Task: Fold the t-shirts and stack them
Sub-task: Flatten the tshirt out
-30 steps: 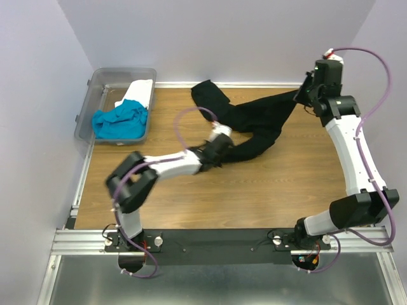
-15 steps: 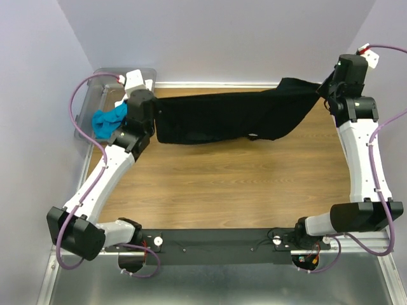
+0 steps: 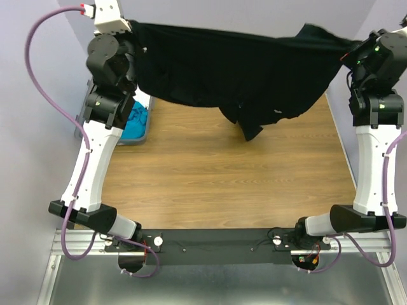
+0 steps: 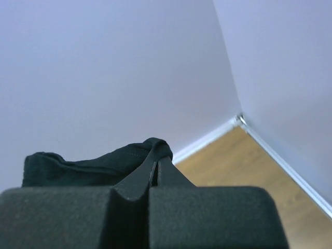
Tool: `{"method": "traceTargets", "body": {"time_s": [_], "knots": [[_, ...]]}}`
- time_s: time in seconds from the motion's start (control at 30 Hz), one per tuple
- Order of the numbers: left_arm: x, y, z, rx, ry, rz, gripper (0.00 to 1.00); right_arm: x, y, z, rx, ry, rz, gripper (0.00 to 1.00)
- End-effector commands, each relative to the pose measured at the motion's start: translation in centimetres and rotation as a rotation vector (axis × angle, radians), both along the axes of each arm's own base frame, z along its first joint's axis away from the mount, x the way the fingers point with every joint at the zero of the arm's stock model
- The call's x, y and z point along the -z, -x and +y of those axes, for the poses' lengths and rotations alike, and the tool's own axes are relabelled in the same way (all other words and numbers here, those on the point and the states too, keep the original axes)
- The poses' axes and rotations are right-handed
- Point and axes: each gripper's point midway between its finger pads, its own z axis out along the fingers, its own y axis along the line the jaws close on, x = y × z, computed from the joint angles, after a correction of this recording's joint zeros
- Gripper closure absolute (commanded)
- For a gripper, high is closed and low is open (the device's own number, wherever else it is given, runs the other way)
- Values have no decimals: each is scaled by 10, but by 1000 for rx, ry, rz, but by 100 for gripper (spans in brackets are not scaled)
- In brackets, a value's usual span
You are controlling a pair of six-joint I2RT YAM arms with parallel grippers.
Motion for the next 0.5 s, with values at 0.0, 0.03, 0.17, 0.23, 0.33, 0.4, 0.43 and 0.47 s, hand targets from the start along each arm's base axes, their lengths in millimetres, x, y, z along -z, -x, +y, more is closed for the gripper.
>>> {"method": "traceTargets", "body": {"time_s": [0.0,0.03,0.17,0.23,0.33,0.4,0.43,0.47], "knots": [[-50,26,39,-115,-65,-117,100,-55,31,-34,149,70,-147,99],[-62,41,41,-104,-56,-162,100,-61,35,-33,147,80,-162,99],[-72,70,44,-78,-73,-230,100,-70,54,-33,147,111,-185,99],[-70,75,40,-57,-110,-249,100,-72,61,-31,136,125,-196,99],[-49,60,24,17,-172,-197,100,-51,58,-30,131,119,-154,99],[-20,45,9,80,-204,-136,100,-37,56,-29,124,113,-127,99],[-10,42,-2,138,-202,-123,100,-19,53,-29,120,103,-92,100],[21,32,-11,175,-212,-63,100,-10,53,-29,118,95,-78,99]]}}
